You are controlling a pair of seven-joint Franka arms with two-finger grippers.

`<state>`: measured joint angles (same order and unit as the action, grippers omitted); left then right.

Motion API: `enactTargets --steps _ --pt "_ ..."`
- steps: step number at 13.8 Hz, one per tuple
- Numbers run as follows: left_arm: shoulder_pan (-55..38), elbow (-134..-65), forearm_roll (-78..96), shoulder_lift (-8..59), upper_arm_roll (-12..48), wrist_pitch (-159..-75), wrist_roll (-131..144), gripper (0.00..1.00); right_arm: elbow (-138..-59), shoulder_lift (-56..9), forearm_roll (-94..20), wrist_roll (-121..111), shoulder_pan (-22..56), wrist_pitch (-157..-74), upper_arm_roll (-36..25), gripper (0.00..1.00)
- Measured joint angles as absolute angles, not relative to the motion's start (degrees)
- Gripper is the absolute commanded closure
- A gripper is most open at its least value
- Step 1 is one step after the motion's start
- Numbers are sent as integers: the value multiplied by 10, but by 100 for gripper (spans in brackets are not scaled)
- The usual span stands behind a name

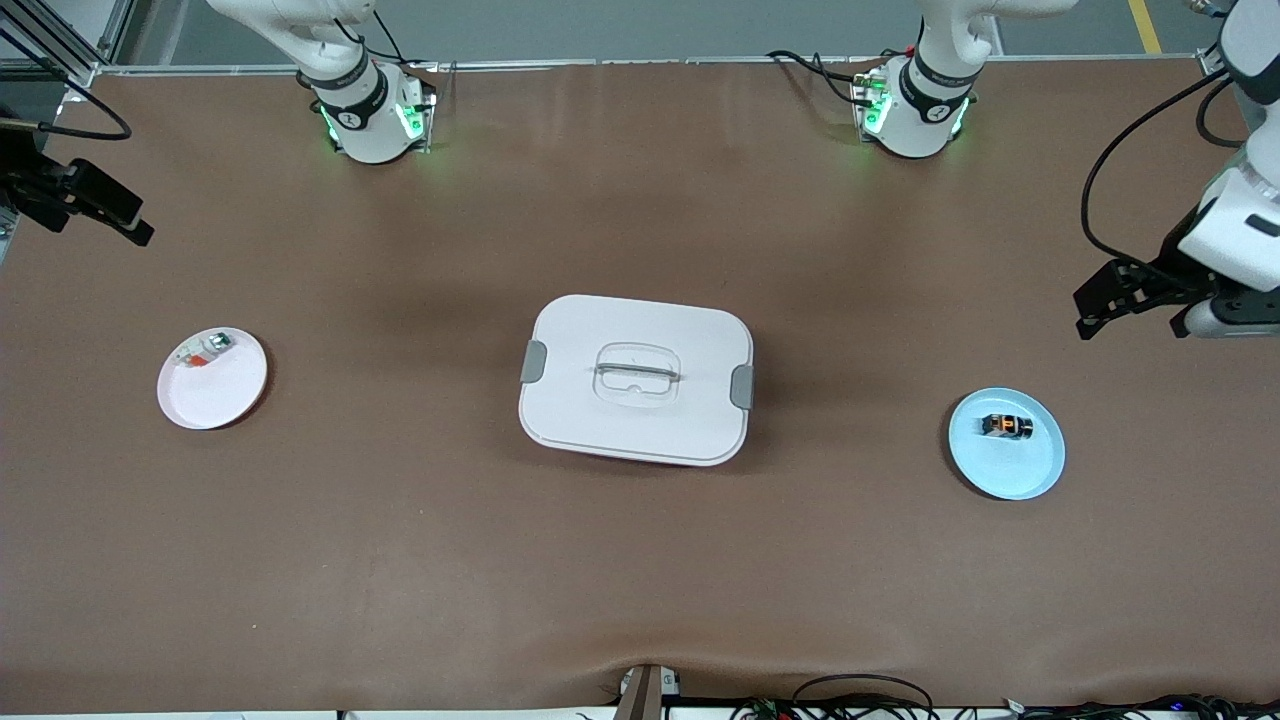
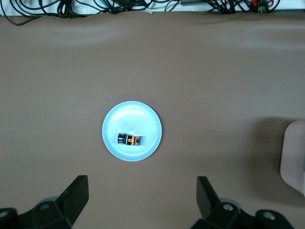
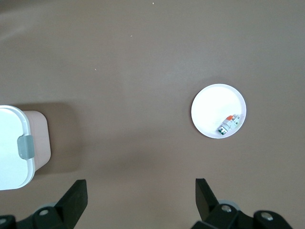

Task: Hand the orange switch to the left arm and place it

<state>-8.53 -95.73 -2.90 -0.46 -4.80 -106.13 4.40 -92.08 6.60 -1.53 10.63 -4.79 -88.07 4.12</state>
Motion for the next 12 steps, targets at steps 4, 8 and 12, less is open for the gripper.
enactTargets --steps 4,8,12 --pt "-84 -957 -29 -21 -50 -1042 43 0 -921 66 -15 104 -48 -857 45 0" --pt "-85 -944 -22 -23 -50 -1027 43 0 -920 66 -16 89 -48 -852 48 0" --pt "-85 -927 -16 -23 -49 -1006 43 0 -920 66 -16 84 -47 -852 49 0"
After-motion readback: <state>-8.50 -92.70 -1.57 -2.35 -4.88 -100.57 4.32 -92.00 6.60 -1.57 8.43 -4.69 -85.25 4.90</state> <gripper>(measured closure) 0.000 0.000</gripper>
